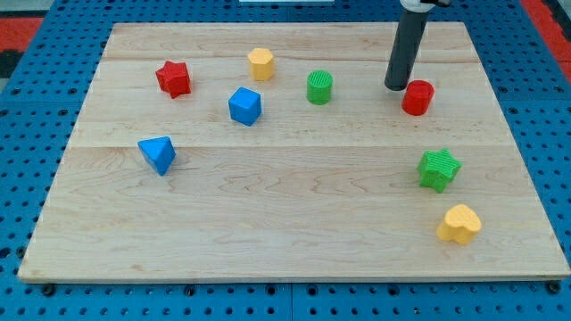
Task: Slightly push the red circle towards bottom
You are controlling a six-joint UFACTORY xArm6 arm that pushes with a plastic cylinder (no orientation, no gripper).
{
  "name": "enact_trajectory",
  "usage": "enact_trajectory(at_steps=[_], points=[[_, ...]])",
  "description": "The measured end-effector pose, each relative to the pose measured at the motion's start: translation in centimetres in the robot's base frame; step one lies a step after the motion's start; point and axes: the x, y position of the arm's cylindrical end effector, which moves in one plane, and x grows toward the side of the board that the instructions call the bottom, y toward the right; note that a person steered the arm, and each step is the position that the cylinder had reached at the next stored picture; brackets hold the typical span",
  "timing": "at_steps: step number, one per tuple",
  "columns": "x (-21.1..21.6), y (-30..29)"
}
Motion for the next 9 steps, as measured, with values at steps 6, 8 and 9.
enact_trajectory(at_steps=[6,8,9], points=[[1.4,5.1],[3.5,7.0],[3.5,6.2]])
